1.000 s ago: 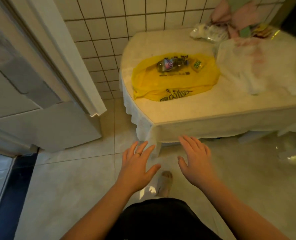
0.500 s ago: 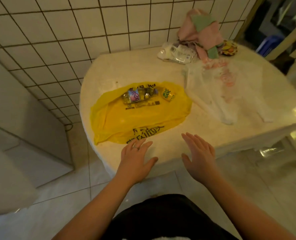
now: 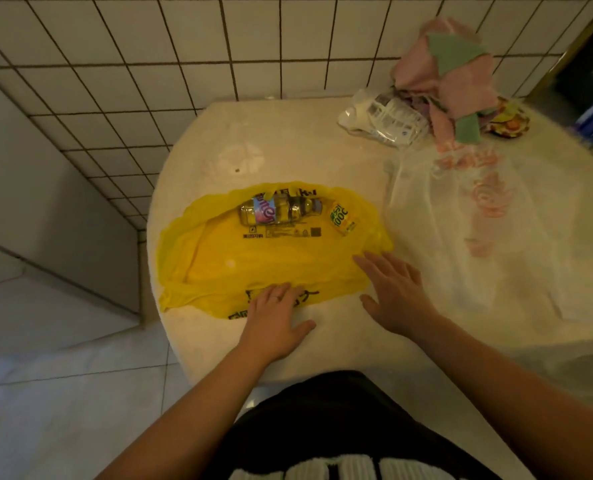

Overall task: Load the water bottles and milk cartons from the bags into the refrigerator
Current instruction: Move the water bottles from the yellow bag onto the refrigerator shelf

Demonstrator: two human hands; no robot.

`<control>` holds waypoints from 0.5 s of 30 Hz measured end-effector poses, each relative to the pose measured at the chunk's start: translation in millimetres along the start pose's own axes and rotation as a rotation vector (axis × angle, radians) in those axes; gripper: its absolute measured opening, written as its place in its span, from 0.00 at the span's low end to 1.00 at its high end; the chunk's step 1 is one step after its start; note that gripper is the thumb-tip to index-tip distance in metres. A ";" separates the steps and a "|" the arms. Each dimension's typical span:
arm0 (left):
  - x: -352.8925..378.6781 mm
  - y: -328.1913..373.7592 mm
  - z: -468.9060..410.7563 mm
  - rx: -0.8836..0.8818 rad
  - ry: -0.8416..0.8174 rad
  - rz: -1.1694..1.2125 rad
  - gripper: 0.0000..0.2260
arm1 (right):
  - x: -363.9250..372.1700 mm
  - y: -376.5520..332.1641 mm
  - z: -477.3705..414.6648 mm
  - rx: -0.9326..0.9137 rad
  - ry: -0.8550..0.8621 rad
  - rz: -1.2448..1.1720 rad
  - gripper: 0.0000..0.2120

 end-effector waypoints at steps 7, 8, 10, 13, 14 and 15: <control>13.4 14.9 -60.0 -0.124 0.035 -0.017 0.40 | -11.3 17.1 -94.5 -0.277 -0.137 0.291 0.44; 16.0 16.3 -67.3 -0.137 0.024 -0.039 0.41 | -9.5 17.3 -105.5 -0.319 -0.154 0.322 0.44; 21.8 19.3 -80.1 -0.155 -0.017 -0.062 0.41 | -3.3 18.4 -123.4 -0.392 -0.170 0.380 0.45; 28.0 25.7 -91.6 -0.162 -0.049 -0.080 0.38 | 6.0 23.5 -140.5 -0.429 -0.164 0.451 0.43; 29.1 27.7 -94.1 -0.162 -0.043 -0.089 0.35 | 7.3 25.6 -143.4 -0.445 -0.154 0.458 0.40; 29.5 29.9 -96.2 -0.159 -0.038 -0.089 0.33 | 7.8 28.0 -144.8 -0.477 -0.127 0.456 0.37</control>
Point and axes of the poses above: each hand's wrist, its own z-axis away from the middle knuckle, its own x-axis out of the palm, y = z × x, the point moved 1 cm from there along -z, towards the middle knuckle, and after that the axes turned 11 degrees about x, right-handed, at the moved point
